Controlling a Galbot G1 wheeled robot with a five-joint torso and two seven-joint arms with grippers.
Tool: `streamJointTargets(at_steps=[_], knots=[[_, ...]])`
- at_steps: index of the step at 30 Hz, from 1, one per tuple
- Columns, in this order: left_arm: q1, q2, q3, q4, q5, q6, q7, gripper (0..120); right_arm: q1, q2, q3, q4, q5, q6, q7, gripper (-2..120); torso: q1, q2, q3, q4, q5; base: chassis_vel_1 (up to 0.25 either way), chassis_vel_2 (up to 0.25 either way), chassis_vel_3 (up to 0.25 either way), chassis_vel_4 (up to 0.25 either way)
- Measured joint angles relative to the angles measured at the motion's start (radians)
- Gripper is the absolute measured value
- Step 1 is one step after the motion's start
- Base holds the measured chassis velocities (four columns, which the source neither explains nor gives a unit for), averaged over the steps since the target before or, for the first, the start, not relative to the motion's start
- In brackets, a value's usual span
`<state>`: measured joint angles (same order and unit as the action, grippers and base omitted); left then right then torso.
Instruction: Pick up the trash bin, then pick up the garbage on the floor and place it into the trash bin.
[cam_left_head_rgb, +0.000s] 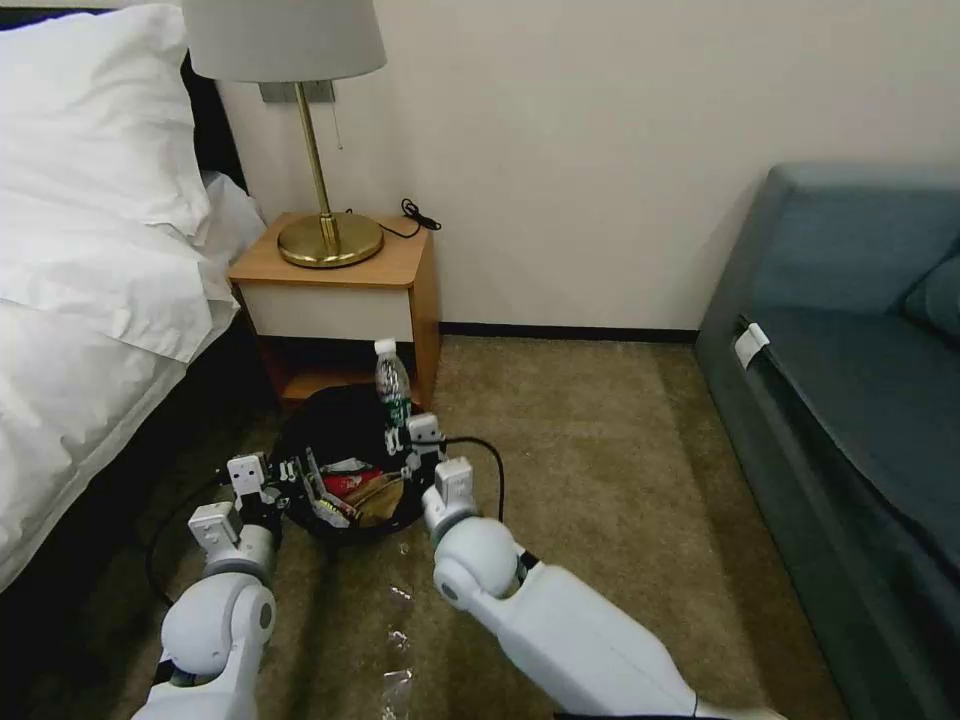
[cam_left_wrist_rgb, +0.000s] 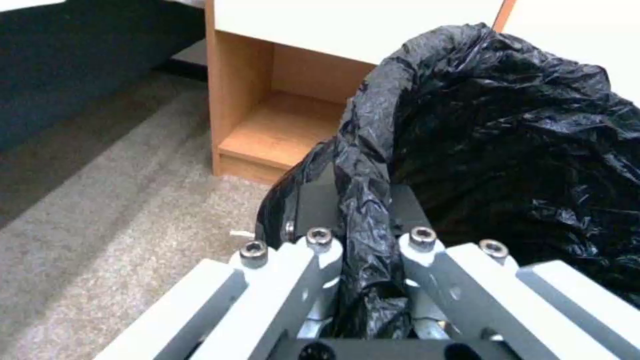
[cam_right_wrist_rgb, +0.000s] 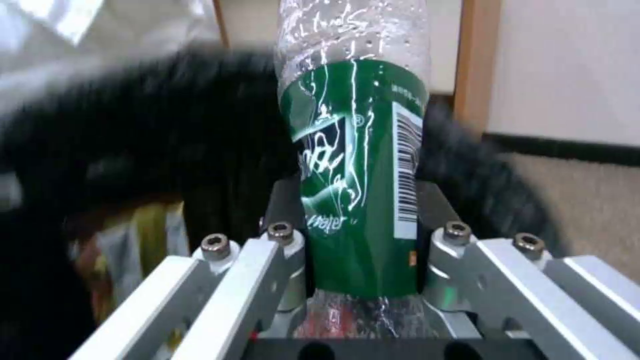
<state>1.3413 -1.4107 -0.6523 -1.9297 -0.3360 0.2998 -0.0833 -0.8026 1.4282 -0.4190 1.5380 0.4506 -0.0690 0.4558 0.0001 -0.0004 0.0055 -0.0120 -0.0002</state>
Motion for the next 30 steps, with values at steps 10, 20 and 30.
streamJointTargets(at_steps=[10,20,30], knots=[[-0.007,-0.007,0.012,-0.001,0.009,0.0,-0.003,4,-0.031,-0.002,0.008,-0.002,-0.042,0.007,-0.001,56,0.0,0.0,0.0,0.0,0.0,0.0,0.0,0.0,0.0],[-0.009,-0.002,0.007,-0.005,0.008,0.002,-0.003,4,-0.042,-0.017,0.025,0.059,-0.048,-0.004,0.002,88,0.0,0.0,0.0,0.0,0.0001,0.0,0.0,0.0,0.0],[0.002,0.01,-0.018,-0.006,-0.003,0.002,0.001,4,-0.016,-0.078,0.188,0.167,-0.038,-0.025,0.006,99,0.0,0.0,0.0,0.0002,0.0002,0.0,0.0,0.0,0.0]])
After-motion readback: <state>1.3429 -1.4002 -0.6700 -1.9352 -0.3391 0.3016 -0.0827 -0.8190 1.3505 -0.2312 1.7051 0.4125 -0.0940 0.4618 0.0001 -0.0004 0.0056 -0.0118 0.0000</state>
